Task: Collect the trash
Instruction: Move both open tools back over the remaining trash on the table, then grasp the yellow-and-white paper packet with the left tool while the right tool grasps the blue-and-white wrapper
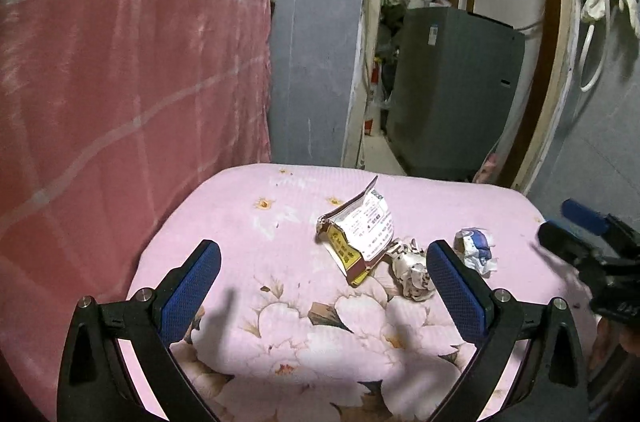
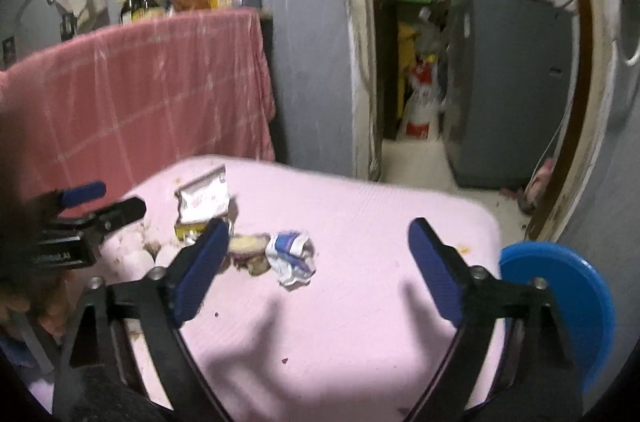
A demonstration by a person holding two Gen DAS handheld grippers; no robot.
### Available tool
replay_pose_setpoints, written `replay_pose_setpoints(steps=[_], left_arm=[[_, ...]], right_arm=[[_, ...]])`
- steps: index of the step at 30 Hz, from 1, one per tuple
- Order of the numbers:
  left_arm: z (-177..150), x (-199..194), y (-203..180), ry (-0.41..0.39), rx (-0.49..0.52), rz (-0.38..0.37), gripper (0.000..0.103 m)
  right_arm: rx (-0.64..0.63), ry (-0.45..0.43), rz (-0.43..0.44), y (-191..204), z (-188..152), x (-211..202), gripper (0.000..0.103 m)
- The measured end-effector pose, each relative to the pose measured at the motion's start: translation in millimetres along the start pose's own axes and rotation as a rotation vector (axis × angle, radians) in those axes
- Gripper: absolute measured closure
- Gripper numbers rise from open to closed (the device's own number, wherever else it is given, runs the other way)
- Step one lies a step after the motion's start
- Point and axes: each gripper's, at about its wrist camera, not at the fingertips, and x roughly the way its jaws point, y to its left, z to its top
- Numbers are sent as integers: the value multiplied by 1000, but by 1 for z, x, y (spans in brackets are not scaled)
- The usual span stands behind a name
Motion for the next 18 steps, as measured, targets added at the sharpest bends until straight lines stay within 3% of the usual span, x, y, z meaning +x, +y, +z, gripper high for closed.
replay_pose_setpoints(steps=[6, 10, 12, 18], left_arm=[[7, 15, 4, 59, -9, -30, 9], [14, 25, 7, 102, -12, -75, 17], [19, 30, 8, 123, -21, -101, 29], [28, 46, 9, 156, -18, -121, 46]], right_arm=[[-31, 101, 9, 7, -1, 20, 29], [-19, 124, 30, 5, 2, 30, 37], [-23, 147, 41, 7, 5, 37, 44], [-9, 183, 76, 6, 9, 51, 55]])
